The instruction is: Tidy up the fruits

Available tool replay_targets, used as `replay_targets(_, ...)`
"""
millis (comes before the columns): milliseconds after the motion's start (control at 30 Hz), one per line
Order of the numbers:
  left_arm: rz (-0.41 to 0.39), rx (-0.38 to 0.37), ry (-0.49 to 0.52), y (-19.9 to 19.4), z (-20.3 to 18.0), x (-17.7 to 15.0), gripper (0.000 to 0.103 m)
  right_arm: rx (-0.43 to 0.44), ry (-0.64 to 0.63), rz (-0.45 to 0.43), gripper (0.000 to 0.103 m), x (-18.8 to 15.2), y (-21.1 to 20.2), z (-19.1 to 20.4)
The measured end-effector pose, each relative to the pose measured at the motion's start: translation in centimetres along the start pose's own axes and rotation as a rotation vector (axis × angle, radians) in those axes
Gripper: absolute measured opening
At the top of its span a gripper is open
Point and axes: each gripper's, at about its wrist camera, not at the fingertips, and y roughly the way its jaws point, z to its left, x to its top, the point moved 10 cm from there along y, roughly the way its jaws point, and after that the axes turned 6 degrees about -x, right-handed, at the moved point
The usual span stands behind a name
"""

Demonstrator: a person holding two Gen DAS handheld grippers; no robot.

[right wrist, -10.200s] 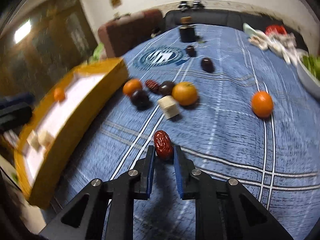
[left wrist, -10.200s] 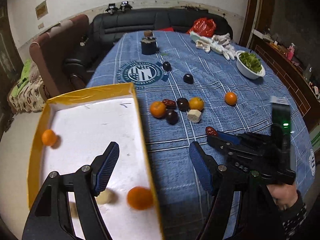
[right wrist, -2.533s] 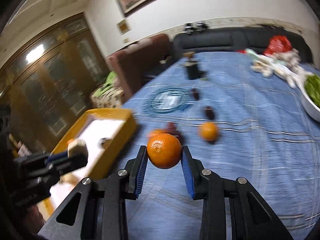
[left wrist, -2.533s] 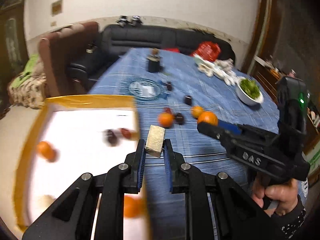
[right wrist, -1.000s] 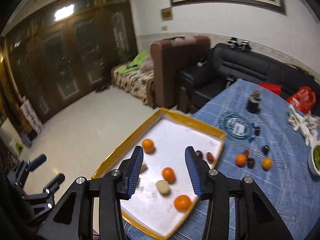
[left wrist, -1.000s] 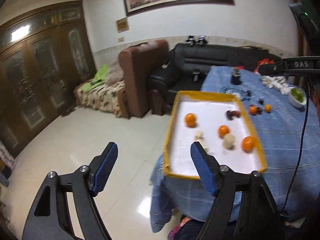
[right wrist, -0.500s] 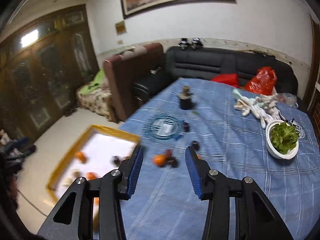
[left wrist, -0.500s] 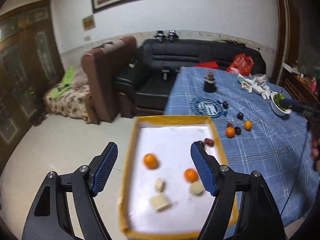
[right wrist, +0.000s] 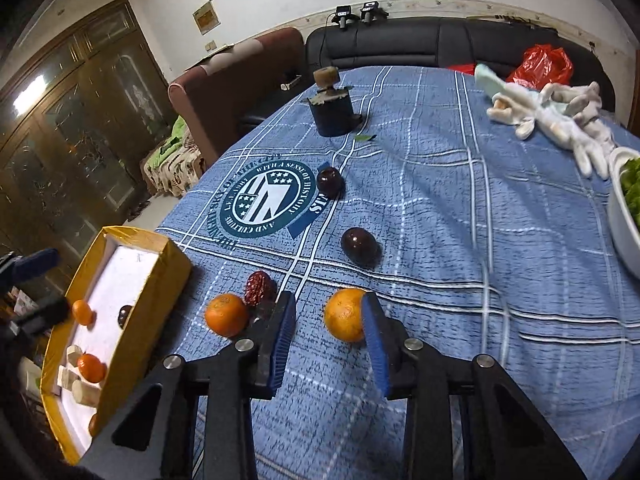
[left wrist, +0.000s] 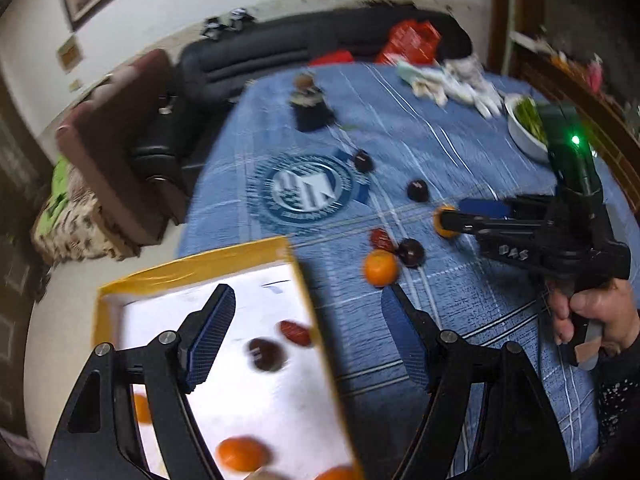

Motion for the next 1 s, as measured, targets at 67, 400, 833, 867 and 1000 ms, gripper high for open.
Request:
replay_targets(67, 0.017, -0.007, 0.037, 1.3, -1.1, 0.2, 0.076, -0.027, -0.027, -0.024, 0.038, -0.1, 0.4, 0.2)
replay_targets(400, 0.131, 0.033, 0.144, 7.3, -3.3, 0.8, 0.076, -0.035, -0.046, -0.032, 0.039, -0.1, 0.8, -1.6)
replay_targets(833, 0.182, -0.09, 0.042, 10.1, -3.3, 0.6, 0.073, 0.007, -0.038, 0.025, 0.042, -0.9, 2.6, -1.9)
replay_targets(867, 0.171, -0.123, 0.015, 10.1, -3.3, 0.8, 0.071, 0.008, -0.04, 0.026, 0.04, -0.9, 2.6, -1.9)
replay_targets(1000, 0.183, -0.167, 0.021, 10.2, -4.7, 0.5, 0.069, 0.01, -0.057, 0.032, 0.034, -0.9, 2.4, -1.6)
